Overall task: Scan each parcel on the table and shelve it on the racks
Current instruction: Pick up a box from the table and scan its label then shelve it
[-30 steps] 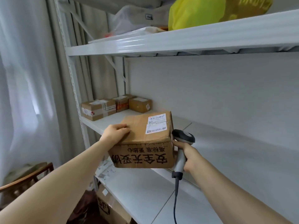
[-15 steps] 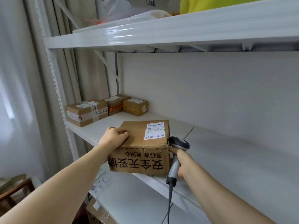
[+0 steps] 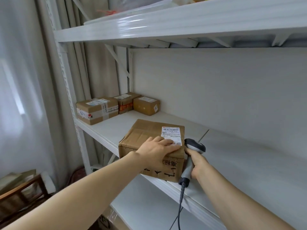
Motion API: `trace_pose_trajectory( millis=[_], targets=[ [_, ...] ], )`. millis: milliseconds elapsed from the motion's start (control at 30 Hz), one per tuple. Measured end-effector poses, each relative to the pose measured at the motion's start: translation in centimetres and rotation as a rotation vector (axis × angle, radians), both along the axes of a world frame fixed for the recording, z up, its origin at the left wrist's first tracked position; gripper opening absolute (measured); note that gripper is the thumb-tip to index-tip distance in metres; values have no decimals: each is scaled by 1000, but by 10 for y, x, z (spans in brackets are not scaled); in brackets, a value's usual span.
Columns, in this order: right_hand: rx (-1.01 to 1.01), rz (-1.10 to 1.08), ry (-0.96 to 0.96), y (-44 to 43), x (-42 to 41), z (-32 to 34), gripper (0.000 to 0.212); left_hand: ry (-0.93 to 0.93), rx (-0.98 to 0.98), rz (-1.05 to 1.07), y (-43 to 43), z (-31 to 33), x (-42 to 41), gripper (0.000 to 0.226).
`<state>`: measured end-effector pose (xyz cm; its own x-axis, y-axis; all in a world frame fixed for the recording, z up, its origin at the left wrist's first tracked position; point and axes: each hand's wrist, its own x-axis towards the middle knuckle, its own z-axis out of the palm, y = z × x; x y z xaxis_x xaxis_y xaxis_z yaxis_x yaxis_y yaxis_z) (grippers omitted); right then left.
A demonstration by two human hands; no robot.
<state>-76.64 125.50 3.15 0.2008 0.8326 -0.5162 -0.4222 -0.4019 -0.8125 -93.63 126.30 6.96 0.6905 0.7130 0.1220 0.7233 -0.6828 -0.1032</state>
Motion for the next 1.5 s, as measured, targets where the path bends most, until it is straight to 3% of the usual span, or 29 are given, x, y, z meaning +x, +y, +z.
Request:
trace_pose_trajectory(
  millis=[167, 367, 567, 700, 867, 1067, 1500],
  targets=[
    [0, -43, 6, 2, -1, -2, 30, 29, 41, 130, 20, -2, -15, 76],
    [18, 4, -95, 14, -15, 7, 34, 186, 266, 323, 62, -7, -35, 49],
    [118, 66, -213, 40, -34, 35, 30, 97, 87, 308, 117, -15, -56, 84],
    [120, 55, -215, 63, -59, 47, 36, -5, 11, 359, 151, -21, -58, 83],
    [140, 38, -230, 84, -82, 52, 37, 3, 153, 470, 187, -30, -80, 58],
    [131, -21, -255, 104, -96, 46, 37, -81, -74, 373, 222, -28, -99, 82],
    [70, -131, -255, 112, -93, 37, 38, -142, -147, 384, 270, -27, -105, 94]
  ],
)
